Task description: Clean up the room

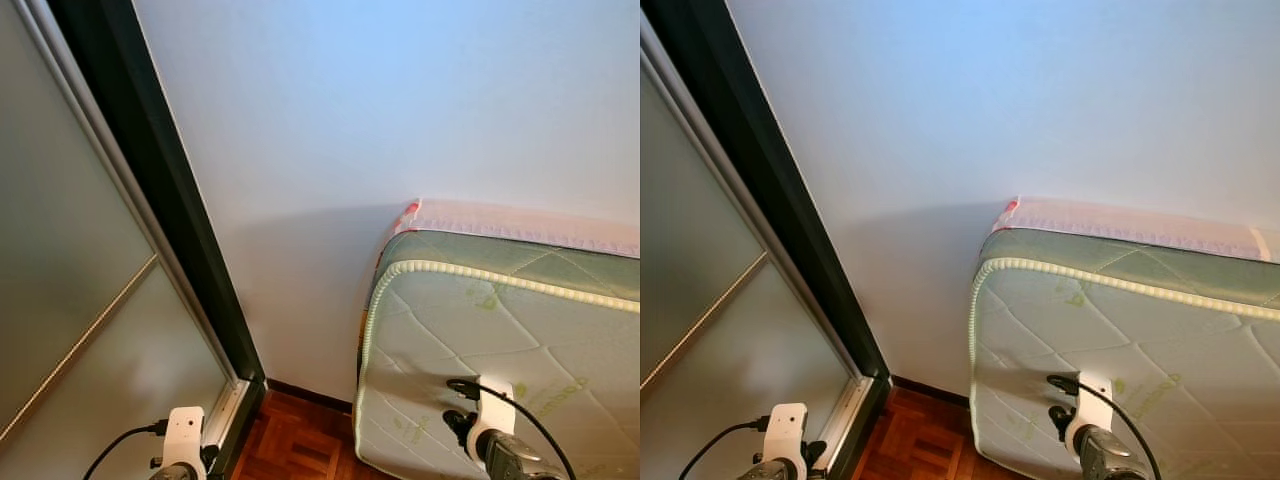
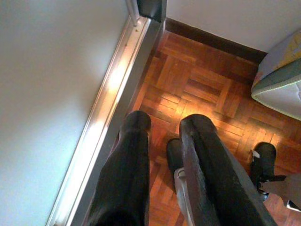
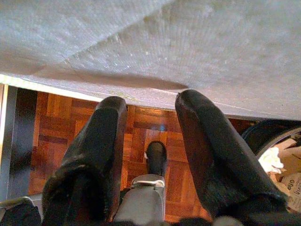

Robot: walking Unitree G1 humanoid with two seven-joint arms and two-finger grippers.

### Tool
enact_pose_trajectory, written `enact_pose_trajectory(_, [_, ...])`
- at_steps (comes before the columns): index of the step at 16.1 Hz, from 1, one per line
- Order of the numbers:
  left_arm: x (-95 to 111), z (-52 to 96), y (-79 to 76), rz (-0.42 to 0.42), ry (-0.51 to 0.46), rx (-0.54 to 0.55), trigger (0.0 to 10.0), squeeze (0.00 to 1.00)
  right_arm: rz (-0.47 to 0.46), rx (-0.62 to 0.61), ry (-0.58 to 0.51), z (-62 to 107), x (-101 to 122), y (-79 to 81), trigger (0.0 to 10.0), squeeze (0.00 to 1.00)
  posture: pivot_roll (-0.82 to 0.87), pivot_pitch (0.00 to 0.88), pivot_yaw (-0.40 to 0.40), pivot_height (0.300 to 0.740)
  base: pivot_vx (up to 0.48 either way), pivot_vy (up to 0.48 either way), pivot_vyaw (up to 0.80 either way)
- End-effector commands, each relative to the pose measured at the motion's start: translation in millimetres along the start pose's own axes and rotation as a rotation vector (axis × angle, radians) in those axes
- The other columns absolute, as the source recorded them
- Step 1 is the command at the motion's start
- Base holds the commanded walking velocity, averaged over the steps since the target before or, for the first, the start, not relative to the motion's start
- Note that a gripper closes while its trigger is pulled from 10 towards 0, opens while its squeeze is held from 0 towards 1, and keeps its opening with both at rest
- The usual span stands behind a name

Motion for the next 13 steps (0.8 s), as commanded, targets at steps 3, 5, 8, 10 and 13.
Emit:
enact_pose_trajectory(3, [-2.1, 0.1, 1.8, 0.010, 0.018, 0.001, 10.0, 0.00, 0.019, 0.015, -0.025, -0.8, 12.6, 4.6, 10.0, 0.00, 0.01, 0.000, 0.026, 0.740, 0.000, 0.000, 0.00])
enact_pose_trajectory(5, [-2.1, 0.1, 1.7, 0.013, 0.018, 0.001, 10.0, 0.00, 0.021, 0.016, -0.024, -0.8, 12.6, 4.5, 10.0, 0.00, 0.01, 0.000, 0.025, 0.740, -0.240, 0.000, 0.00])
enact_pose_trajectory(8, [-2.8, 0.1, 0.6, 0.011, 0.021, 0.000, 10.0, 0.00, 0.025, 0.015, -0.022, -0.6, 12.4, 3.5, 10.0, 0.00, 0.02, 0.000, 0.014, 0.740, -0.266, 0.000, 0.00])
enact_pose_trajectory(10, [-3.0, 0.1, 0.6, 0.013, 0.021, -0.001, 10.0, 0.00, 0.027, 0.017, -0.022, -0.6, 12.3, 3.6, 10.0, 0.00, 0.02, 0.000, 0.017, 0.740, -0.268, 0.000, 0.00])
enact_pose_trajectory(13, [-2.5, 0.1, 1.2, 0.014, 0.021, 0.000, 10.0, 0.00, 0.028, 0.019, -0.023, -0.7, 12.7, 4.4, 10.0, 0.00, 0.02, 0.000, 0.021, 0.740, -0.271, 0.000, 0.00])
Point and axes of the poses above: a point about 5 cm out from each wrist's last joint towards the gripper, its own z axis pointing back from the gripper into the wrist, its own x axis along the axis of the wrist's last joint, y = z × x, the point moved 4 cm from there along -z, pointing out of the wrist towards the gripper, and after that the axes turned 4 degrees about -z, right-handed, at the moved point
